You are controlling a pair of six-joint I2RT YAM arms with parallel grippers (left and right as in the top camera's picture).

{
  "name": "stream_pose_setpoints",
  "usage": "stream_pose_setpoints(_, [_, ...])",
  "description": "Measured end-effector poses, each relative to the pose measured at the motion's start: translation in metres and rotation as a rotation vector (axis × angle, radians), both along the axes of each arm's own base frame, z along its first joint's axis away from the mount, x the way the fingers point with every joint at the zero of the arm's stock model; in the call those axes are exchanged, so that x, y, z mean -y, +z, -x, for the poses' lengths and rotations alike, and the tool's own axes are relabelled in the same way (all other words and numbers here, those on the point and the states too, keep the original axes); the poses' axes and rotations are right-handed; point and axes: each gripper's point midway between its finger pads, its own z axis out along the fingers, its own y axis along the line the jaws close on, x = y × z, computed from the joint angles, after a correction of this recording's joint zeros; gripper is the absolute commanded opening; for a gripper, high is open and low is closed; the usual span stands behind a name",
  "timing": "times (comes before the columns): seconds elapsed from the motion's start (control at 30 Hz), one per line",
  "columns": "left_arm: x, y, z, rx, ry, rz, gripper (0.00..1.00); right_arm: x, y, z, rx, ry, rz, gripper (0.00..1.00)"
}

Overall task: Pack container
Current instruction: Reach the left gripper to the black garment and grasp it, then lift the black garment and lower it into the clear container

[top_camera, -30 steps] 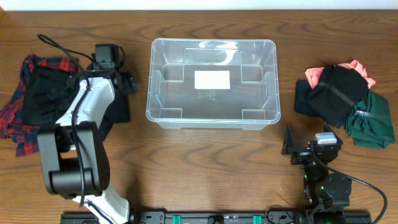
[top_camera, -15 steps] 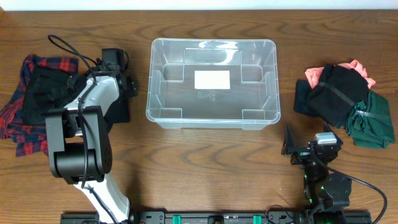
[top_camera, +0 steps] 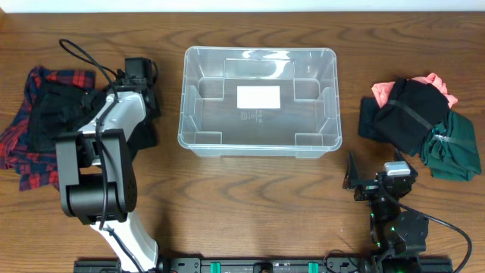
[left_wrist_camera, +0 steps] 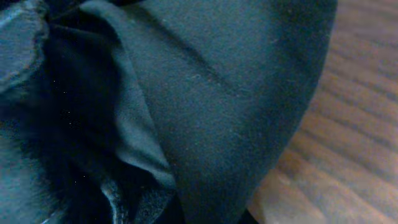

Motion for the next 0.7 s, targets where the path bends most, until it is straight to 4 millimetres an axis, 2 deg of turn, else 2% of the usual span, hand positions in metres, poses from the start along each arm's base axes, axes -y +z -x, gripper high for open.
stream_pose_setpoints(0.1, [0.001, 0.015, 0.009, -0.013, -0.002, 0.006, 0.06, 0.000, 0.000, 0.000, 0.000, 0.000, 0.000, 0.99])
stream_pose_setpoints(0.17, [0.001, 0.038, 0.011, 0.011, -0.002, 0.005, 0.06, 0.000, 0.000, 0.000, 0.000, 0.000, 0.000, 0.99])
stream_pose_setpoints(0.3, [-0.002, 0.116, 0.006, 0.157, 0.008, -0.004, 0.06, 0.000, 0.000, 0.000, 0.000, 0.000, 0.000, 0.99])
stream_pose_setpoints(0.37, [-0.004, 0.168, 0.003, 0.273, 0.015, -0.010, 0.06, 0.000, 0.000, 0.000, 0.000, 0.000, 0.000, 0.99])
stream_pose_setpoints(0.5, [-0.002, 0.252, 0.008, 0.460, 0.020, -0.009, 0.06, 0.000, 0.000, 0.000, 0.000, 0.000, 0.000, 0.99])
stream_pose_setpoints(0.6, [0.004, 0.293, 0.016, 0.544, 0.005, 0.014, 0.06, 0.000, 0.000, 0.000, 0.000, 0.000, 0.000, 0.99])
stream_pose_setpoints(0.7, [0.016, 0.323, 0.023, 0.602, -0.029, 0.056, 0.06, 0.000, 0.000, 0.000, 0.000, 0.000, 0.000, 0.99])
